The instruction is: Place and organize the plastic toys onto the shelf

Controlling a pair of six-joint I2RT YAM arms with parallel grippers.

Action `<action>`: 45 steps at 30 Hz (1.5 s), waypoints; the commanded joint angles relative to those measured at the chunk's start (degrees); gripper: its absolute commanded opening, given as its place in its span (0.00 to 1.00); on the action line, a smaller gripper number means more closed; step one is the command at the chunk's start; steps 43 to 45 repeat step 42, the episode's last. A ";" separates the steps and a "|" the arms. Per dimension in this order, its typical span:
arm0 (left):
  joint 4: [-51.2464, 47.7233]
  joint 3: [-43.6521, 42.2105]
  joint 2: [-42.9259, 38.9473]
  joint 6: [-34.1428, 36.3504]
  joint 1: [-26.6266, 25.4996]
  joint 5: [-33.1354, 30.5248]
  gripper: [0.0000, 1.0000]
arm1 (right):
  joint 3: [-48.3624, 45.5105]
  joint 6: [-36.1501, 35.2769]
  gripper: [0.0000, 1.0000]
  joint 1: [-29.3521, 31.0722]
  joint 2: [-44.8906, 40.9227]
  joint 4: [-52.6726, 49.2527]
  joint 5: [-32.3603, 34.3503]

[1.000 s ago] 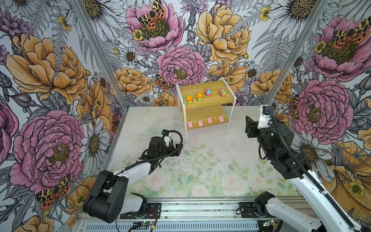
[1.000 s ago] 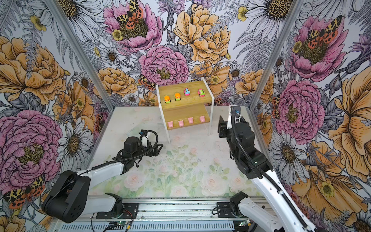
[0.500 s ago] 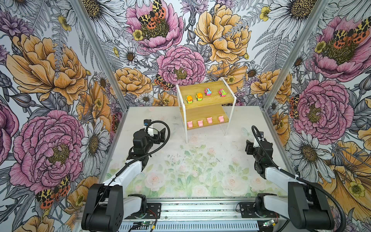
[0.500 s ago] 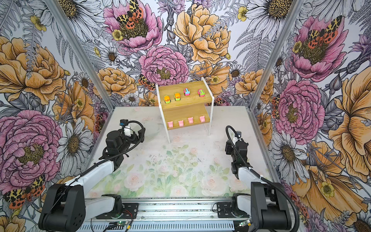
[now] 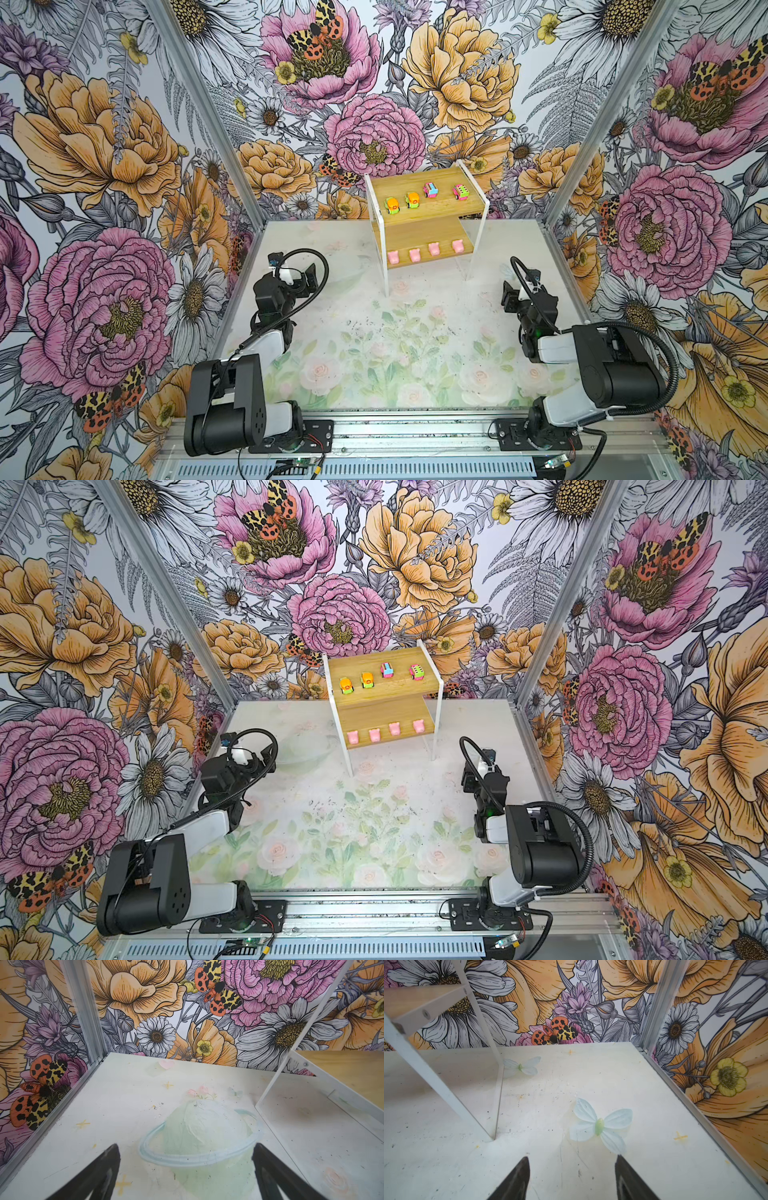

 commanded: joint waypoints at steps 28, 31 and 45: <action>21.43 -5.99 13.30 2.23 -2.06 -0.33 0.99 | 3.35 0.49 0.99 -0.05 0.10 -3.54 0.03; 21.46 -6.00 13.31 2.24 -1.94 -0.19 0.99 | 3.76 0.27 1.00 0.25 0.29 -4.20 0.64; 19.76 -5.36 13.05 1.65 -3.57 -7.46 0.99 | 3.91 -0.21 1.00 1.13 0.21 -4.79 2.31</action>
